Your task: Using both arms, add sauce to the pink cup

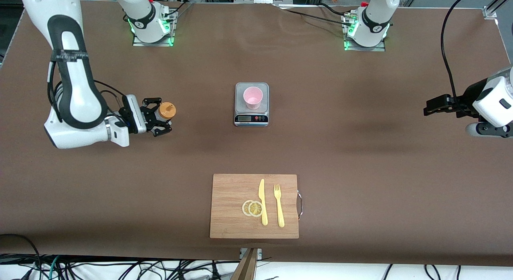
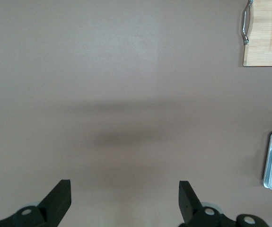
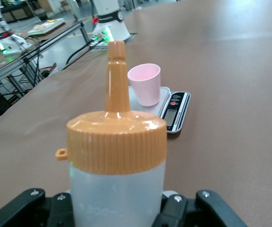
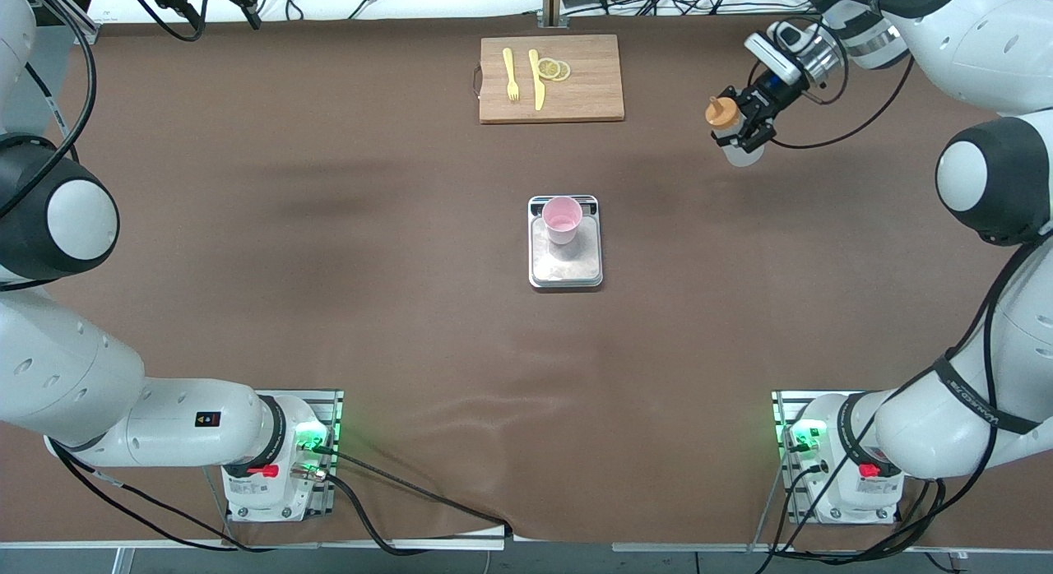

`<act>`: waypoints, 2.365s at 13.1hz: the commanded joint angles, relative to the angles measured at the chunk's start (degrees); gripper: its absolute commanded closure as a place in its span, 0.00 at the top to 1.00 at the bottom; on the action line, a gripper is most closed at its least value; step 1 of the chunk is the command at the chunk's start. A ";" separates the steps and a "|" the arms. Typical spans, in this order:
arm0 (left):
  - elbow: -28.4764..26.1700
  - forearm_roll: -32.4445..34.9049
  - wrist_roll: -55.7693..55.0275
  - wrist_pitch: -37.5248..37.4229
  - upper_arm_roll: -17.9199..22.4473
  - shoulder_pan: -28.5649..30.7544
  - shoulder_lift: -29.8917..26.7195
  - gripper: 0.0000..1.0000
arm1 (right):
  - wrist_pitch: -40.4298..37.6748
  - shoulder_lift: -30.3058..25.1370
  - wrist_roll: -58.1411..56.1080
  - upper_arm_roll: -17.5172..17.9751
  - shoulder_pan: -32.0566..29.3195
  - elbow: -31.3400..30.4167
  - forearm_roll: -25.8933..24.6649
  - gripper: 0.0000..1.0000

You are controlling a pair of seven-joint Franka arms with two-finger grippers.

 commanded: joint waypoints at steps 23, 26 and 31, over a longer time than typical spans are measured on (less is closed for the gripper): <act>1.37 0.94 1.15 -0.32 0.14 -0.34 0.60 1.00 | -14.54 19.15 -22.66 -6.86 -15.47 10.25 9.55 1.00; 1.37 0.85 1.15 -0.32 0.14 -0.34 0.60 1.00 | -16.90 16.70 -13.01 -10.82 -15.39 11.05 8.94 1.00; 1.37 0.94 1.06 -0.32 0.14 -0.34 0.60 1.00 | -17.53 8.09 15.10 -12.59 -14.68 13.59 3.67 1.00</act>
